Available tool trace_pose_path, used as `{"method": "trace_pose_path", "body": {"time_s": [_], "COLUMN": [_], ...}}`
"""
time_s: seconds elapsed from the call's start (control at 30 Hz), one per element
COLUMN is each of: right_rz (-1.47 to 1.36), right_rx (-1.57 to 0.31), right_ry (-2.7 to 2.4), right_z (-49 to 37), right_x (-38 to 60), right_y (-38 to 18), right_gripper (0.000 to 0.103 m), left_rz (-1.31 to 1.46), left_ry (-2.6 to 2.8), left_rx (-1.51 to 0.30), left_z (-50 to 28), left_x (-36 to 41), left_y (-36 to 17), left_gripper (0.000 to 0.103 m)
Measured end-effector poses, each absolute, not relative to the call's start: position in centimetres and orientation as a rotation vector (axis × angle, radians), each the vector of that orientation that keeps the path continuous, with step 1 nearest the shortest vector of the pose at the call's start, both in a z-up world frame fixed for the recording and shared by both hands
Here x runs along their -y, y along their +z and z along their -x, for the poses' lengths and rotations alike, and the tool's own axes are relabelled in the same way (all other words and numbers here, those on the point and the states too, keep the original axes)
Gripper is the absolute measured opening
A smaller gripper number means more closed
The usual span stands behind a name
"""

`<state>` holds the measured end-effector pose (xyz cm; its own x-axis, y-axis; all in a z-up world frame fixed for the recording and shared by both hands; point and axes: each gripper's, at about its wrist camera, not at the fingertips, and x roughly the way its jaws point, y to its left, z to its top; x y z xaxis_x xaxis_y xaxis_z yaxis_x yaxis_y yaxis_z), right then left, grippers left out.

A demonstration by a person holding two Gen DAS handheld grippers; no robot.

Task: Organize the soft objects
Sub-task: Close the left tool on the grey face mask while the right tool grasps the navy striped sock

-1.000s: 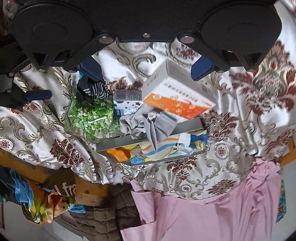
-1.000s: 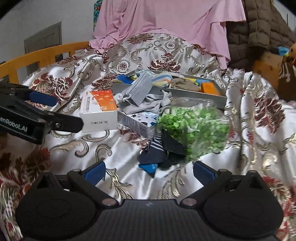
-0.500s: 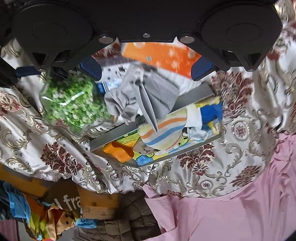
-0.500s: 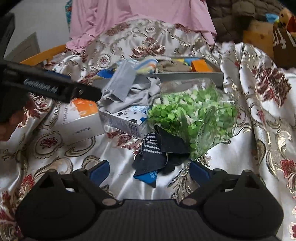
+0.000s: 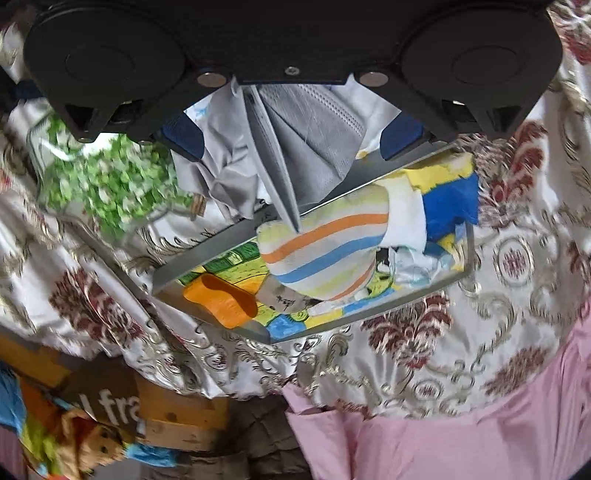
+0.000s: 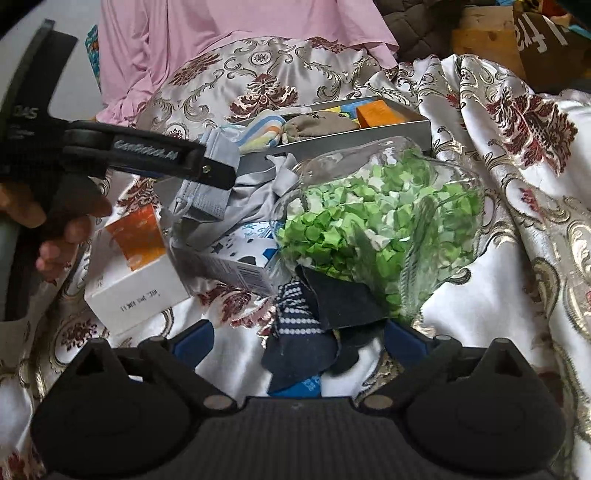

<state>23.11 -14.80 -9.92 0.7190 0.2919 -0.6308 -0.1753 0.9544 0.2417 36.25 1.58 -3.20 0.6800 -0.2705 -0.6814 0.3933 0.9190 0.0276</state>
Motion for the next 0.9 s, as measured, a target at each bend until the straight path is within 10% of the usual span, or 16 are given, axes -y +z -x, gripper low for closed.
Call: {"method": "trace_pose_path", "body": {"time_s": [0.6,0.9], "right_rz": [-0.242,-0.227], "right_rx": [-0.715,-0.729], "right_ry": [0.263,0.239], "right_z": [-22.9,-22.9], "right_x": [15.6,15.8], "right_y": [-10.4,-10.3], "right_gripper": [0.066,0.045], "left_rz": [-0.022,0.008], "left_ry": [-0.431,-0.458], "left_rx": [-0.771,-0.771], "left_z": [-35.7,-33.0], "left_x": [-2.6,-2.4], "left_y": [-4.5,-3.8], "left_gripper": [0.034,0.024]}}
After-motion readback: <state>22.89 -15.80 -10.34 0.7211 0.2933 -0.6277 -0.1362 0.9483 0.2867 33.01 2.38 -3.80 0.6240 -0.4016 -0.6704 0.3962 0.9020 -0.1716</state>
